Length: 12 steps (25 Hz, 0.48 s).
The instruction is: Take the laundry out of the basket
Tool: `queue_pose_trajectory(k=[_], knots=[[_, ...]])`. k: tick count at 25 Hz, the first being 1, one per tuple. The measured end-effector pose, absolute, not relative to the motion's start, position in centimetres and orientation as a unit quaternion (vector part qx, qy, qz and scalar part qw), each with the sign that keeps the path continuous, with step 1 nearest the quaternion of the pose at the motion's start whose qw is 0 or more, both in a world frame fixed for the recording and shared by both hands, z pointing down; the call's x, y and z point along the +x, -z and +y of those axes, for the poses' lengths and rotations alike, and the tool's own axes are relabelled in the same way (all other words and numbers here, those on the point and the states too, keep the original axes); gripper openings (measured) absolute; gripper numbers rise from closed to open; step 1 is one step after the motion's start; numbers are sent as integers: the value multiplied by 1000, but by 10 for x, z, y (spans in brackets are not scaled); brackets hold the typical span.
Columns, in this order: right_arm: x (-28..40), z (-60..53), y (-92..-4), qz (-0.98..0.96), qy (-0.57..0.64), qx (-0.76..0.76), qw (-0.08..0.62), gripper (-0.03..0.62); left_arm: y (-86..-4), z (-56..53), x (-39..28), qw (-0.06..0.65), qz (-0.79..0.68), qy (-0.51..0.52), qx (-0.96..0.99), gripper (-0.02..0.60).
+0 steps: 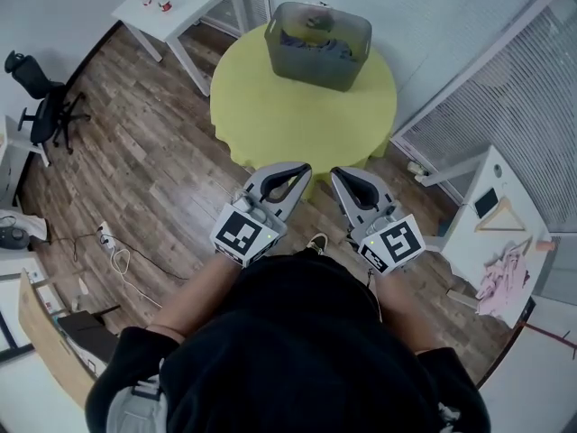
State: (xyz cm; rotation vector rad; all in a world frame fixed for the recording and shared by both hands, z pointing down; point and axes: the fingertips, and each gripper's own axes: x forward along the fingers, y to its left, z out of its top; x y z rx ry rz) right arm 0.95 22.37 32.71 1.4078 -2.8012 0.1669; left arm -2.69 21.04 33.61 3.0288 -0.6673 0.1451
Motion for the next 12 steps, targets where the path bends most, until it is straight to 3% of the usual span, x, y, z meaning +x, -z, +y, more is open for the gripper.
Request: queue_pose_trajectory(k=[12], knots=[[70,194,-338,-901,-59,430,6,25,-345,183,33,22,-239,-56,969,9]])
